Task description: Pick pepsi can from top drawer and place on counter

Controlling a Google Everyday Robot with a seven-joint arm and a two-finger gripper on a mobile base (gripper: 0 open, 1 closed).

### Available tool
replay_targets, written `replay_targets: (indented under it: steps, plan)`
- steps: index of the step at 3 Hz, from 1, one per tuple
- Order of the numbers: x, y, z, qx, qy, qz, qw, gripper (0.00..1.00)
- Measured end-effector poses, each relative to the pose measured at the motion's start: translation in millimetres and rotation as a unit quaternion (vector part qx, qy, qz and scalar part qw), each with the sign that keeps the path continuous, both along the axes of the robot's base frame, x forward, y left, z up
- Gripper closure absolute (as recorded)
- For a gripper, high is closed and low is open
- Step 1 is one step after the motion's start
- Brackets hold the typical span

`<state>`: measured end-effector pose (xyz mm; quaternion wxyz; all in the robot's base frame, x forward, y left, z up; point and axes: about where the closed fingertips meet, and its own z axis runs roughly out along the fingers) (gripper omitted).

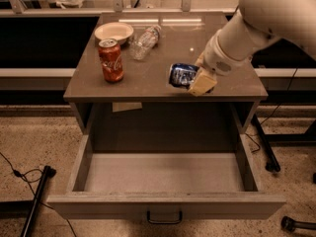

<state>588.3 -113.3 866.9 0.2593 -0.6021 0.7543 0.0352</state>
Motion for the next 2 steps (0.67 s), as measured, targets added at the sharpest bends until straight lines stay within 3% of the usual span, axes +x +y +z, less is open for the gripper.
replay_targets:
  steps: [1,2]
  plan:
    - [45.8,-28.9,-38.0,0.003,0.108,-0.028,0.9938,0.97]
    - [74.1,-46.0,-27.8,0.043,0.120,-0.052,0.9905,0.74]
